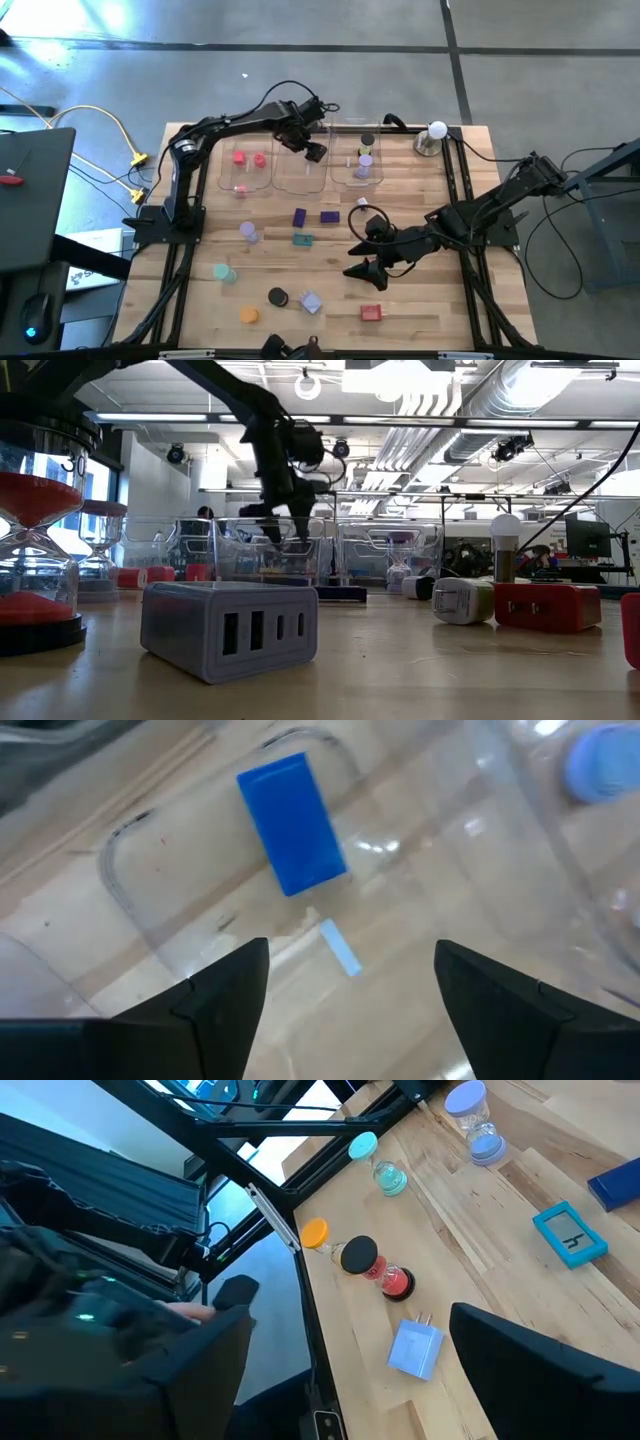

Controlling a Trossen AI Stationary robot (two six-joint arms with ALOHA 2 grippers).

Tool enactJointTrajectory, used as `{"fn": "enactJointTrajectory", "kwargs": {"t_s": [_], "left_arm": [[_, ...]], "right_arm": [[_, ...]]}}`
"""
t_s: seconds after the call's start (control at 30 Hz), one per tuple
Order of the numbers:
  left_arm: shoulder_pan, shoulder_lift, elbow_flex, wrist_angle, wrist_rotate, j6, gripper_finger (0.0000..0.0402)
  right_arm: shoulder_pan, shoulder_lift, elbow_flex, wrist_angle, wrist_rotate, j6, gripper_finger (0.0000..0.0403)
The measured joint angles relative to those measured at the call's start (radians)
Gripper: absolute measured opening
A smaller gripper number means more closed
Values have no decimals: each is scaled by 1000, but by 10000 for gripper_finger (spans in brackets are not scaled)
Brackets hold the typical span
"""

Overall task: Pick & Place Office items
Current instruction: Put the white charger adapter into the left transparent bin

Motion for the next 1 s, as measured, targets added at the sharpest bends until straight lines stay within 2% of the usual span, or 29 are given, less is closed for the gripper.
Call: {"fn": "enactJointTrajectory", "kwargs": {"t_s": [0.27,0.37,0.53,0.63,0.8,1.0], "left_arm": [[-88,-144,7,-87,-10,0,279],[-148,-205,8,-167,-70,0,279],[-286,-283,8,-300,-230,-8,279],[-379,-308,8,-350,-280,-9,279],[-529,-317,8,-412,-274,-12,279],[-681,-308,6,-535,-195,-32,279]], "right_arm": [[0,0,0,0,0,0,331],[0,0,0,0,0,0,331],[0,0,0,0,0,0,331],[0,0,0,0,0,0,331],[0,0,0,0,0,0,331],[0,0,0,0,0,0,331]]}}
